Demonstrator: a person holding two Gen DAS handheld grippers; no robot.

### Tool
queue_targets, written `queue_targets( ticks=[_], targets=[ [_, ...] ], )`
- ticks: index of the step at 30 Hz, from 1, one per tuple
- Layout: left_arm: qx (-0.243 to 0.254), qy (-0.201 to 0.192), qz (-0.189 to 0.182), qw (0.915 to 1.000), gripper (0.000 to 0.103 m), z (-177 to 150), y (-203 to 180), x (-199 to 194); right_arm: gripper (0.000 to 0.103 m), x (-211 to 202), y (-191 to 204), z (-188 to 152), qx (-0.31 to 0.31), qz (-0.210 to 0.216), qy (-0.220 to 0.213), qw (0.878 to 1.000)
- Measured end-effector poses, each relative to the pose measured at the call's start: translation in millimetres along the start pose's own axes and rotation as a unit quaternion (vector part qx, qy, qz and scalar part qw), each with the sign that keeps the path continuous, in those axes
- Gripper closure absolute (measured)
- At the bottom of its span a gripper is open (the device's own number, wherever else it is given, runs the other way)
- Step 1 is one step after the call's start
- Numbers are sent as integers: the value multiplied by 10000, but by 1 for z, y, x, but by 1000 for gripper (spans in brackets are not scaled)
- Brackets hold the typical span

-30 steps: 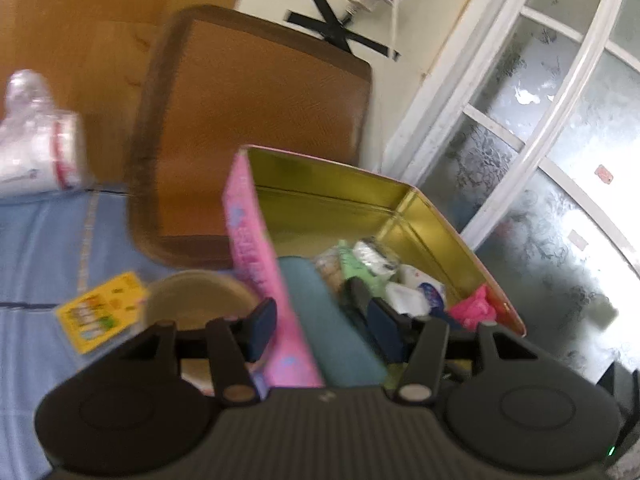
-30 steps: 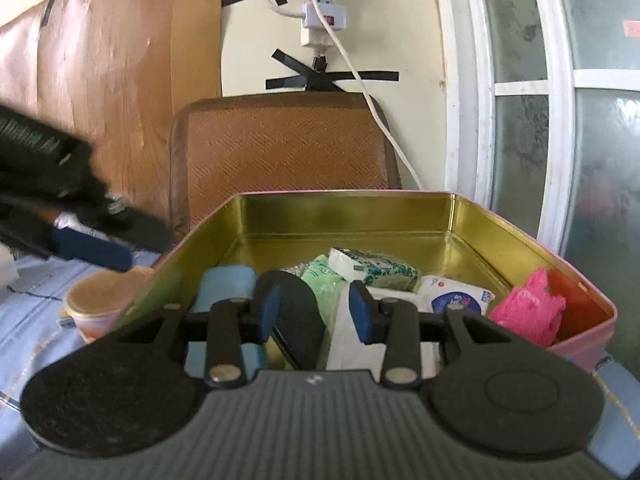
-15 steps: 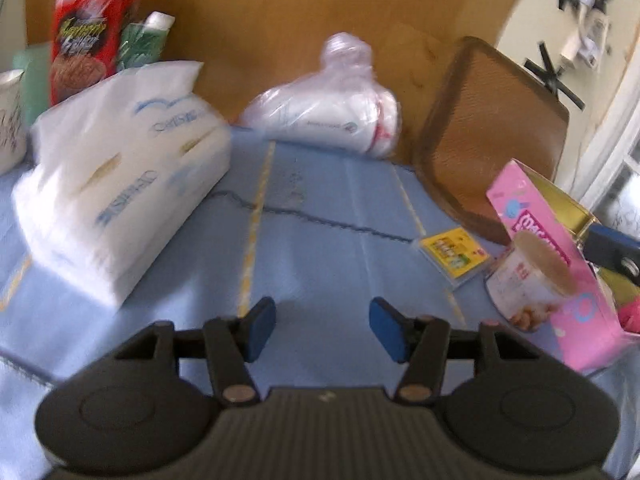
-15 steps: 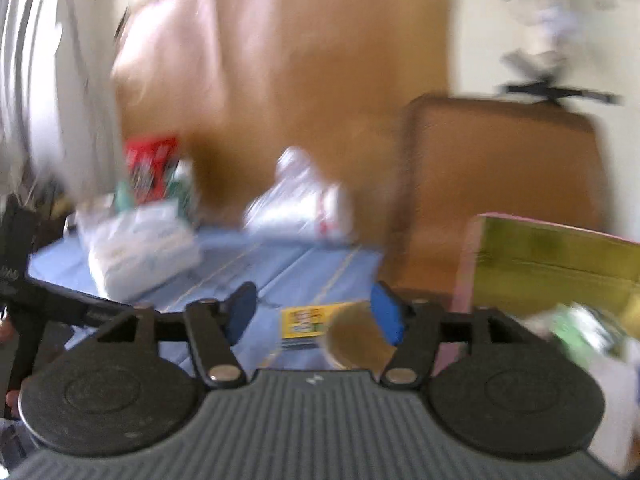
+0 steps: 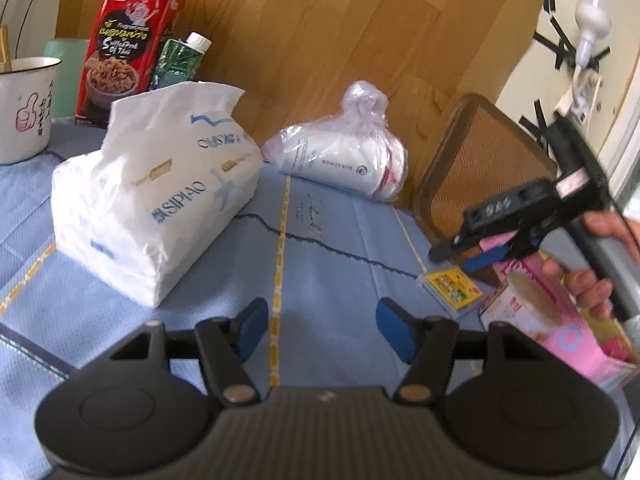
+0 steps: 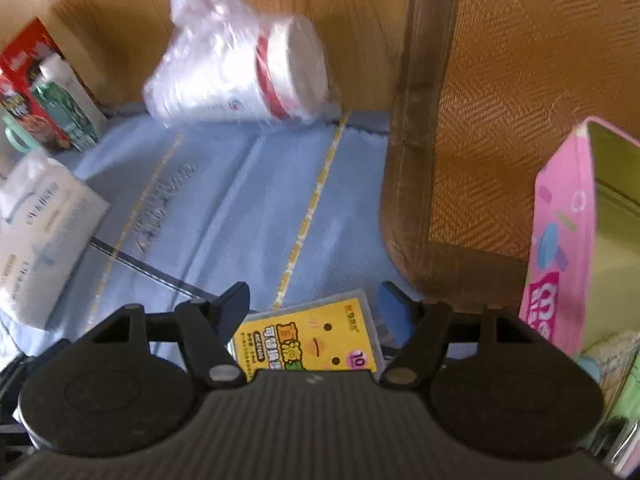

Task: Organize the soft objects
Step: 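Grasp the yellow card pack with the right gripper, then set the card pack on the tablecloth and open the right gripper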

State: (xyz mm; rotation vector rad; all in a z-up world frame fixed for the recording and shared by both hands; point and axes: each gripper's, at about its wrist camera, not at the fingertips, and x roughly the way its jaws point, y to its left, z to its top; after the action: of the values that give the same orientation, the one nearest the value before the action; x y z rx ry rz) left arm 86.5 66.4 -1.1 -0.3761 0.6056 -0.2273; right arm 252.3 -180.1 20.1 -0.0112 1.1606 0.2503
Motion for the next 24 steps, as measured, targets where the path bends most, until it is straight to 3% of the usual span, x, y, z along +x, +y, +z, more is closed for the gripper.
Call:
queue_targets(
  ticks=[3,7,10,13,15,19,21,24],
  targets=[
    [-157,-46,-39,9999,39,2,6,-1,26,10,5,-1,-46,28,151,9999],
    [-452,-96,-74,9989,39,4,17,-3,25,4,17,-11,-12,392,165,9991],
    [-735,-174,-55,9971,39,6,28,-6,26,-4,44,-35,-355,910,223,9950],
    [-949,-183,-93,9953,39,6,37,-7,26,-14,75,-72,-1101,1377,196,9841],
    [-933,-152,-108,9955,39,6,36,-6,26,-29,87,-97,-1557,1538,-101,9757],
    [-729,-125,-105,9972,39,6,29,-5,18,-57,92,-142,-2231,1219,-1193,9597],
    [-747,-65,-92,9971,39,5,29,-5,17,-56,92,-153,-2591,983,-1448,9499],
    [-915,1,-112,9957,39,1,34,-13,16,-45,92,-156,-2990,1005,-1496,9371]
  ],
)
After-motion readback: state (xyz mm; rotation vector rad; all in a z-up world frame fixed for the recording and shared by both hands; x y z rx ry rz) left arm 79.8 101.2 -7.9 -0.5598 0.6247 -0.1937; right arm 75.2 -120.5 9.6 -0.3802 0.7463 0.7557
